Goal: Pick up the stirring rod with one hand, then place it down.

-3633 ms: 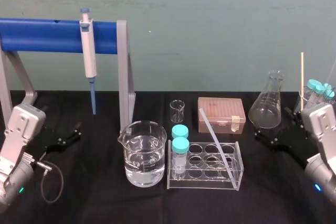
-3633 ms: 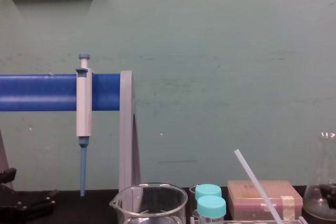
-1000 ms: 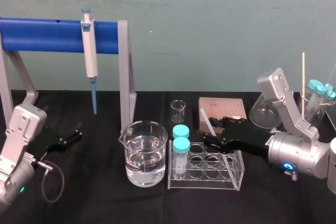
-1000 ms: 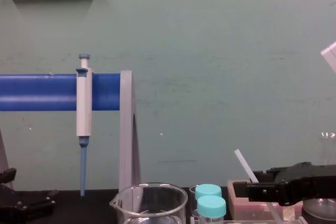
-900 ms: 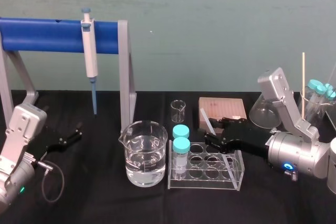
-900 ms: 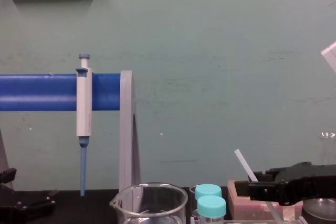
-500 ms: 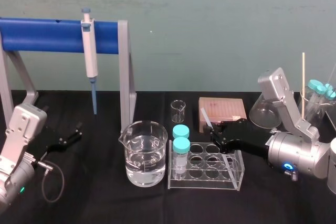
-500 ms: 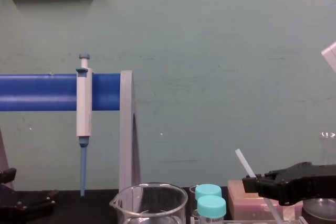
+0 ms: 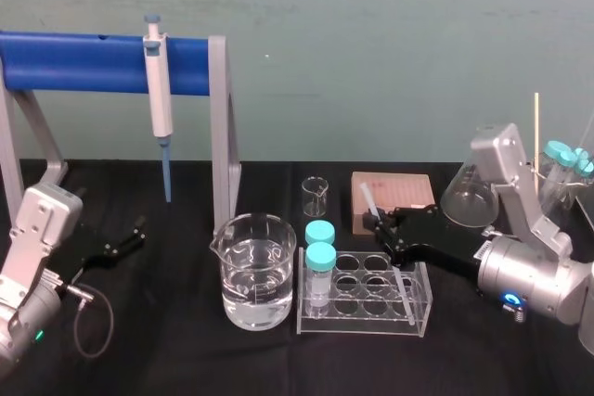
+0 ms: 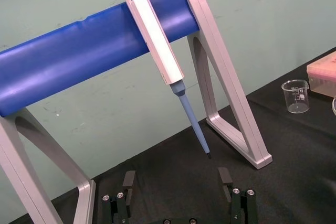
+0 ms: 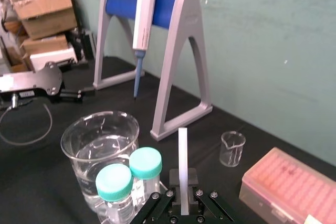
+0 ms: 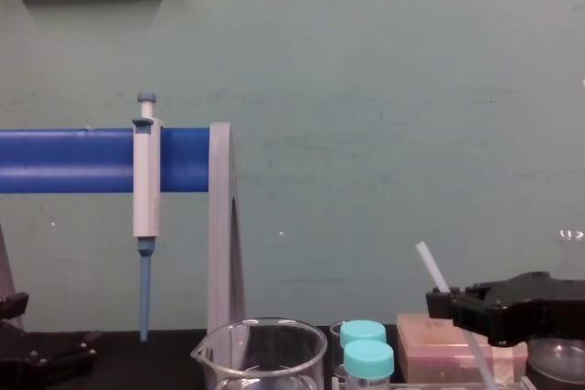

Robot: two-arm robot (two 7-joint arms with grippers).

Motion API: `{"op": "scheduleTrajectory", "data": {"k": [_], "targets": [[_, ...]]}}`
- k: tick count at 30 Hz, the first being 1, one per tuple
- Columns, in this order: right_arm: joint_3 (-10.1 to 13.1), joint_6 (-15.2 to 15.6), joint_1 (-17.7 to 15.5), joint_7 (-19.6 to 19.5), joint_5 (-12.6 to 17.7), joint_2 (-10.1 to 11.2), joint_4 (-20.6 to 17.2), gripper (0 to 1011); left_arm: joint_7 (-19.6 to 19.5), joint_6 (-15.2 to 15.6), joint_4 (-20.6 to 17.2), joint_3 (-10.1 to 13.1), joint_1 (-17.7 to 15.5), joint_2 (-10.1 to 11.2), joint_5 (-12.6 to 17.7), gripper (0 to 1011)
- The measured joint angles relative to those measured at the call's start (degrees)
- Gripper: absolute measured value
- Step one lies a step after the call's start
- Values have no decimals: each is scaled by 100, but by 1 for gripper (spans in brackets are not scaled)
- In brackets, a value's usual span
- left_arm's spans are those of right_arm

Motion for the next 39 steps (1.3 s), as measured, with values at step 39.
{"op": "scheduleTrajectory", "data": {"k": [39], "targets": [[1356, -1740, -877, 272, 679, -188, -816, 72, 0, 0, 0, 0, 0, 0, 0, 1000]]}}
